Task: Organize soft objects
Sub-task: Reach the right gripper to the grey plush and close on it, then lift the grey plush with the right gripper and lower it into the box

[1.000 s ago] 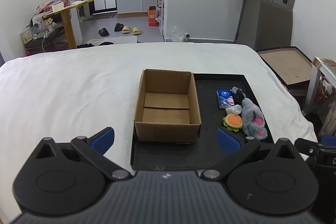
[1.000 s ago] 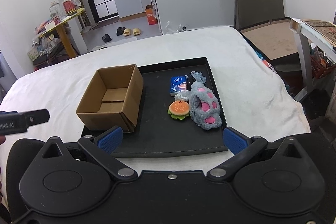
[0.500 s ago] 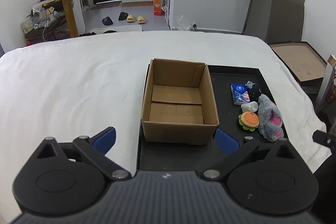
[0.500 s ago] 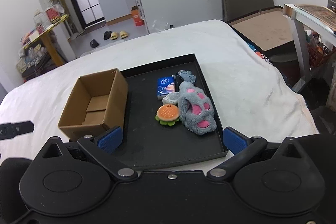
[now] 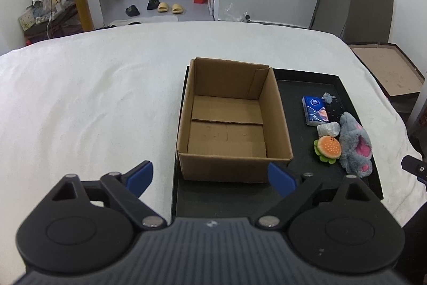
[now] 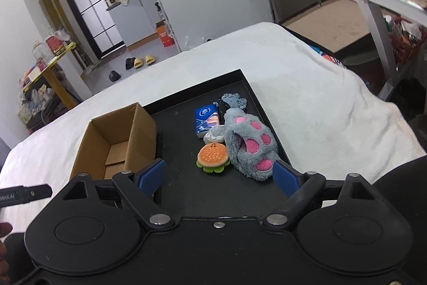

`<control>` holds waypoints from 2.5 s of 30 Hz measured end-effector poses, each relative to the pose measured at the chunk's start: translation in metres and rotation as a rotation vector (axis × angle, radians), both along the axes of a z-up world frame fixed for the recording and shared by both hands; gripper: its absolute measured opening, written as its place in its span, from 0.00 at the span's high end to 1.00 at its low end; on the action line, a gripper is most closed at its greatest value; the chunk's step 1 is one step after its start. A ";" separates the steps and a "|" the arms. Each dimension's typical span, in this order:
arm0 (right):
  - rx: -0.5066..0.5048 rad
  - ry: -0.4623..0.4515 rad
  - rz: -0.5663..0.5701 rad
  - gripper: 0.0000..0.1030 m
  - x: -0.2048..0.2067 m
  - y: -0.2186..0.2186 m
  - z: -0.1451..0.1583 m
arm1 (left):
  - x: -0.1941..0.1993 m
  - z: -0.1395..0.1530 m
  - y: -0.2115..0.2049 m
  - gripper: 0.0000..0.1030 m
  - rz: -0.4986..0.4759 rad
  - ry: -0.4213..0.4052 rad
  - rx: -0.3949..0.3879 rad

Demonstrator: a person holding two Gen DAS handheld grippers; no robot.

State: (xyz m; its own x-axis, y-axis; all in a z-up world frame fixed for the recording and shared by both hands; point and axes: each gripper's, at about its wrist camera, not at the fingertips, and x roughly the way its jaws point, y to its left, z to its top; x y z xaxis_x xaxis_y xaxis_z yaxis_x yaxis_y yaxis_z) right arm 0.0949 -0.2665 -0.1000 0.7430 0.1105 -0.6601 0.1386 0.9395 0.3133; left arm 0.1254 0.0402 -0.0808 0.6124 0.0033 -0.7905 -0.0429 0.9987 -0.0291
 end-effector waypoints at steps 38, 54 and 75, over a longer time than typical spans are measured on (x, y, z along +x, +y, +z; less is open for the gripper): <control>-0.039 0.262 -0.128 0.60 0.120 -0.020 -0.094 | 0.083 -0.080 0.035 0.70 0.081 0.102 -0.014; -0.160 0.166 -0.101 0.85 0.116 -0.006 -0.062 | 0.070 -0.083 0.048 0.91 0.108 0.047 -0.083; -0.236 0.043 0.098 0.85 0.116 0.053 -0.013 | 0.069 -0.080 0.048 0.90 0.104 0.036 -0.079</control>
State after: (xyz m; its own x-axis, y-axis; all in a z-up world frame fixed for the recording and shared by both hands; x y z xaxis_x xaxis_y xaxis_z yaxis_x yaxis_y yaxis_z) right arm 0.2113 -0.2133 -0.1130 0.7068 0.0197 -0.7071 0.0514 0.9955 0.0791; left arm 0.1944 0.0886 -0.1608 0.5832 0.0016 -0.8123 -0.1482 0.9834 -0.1045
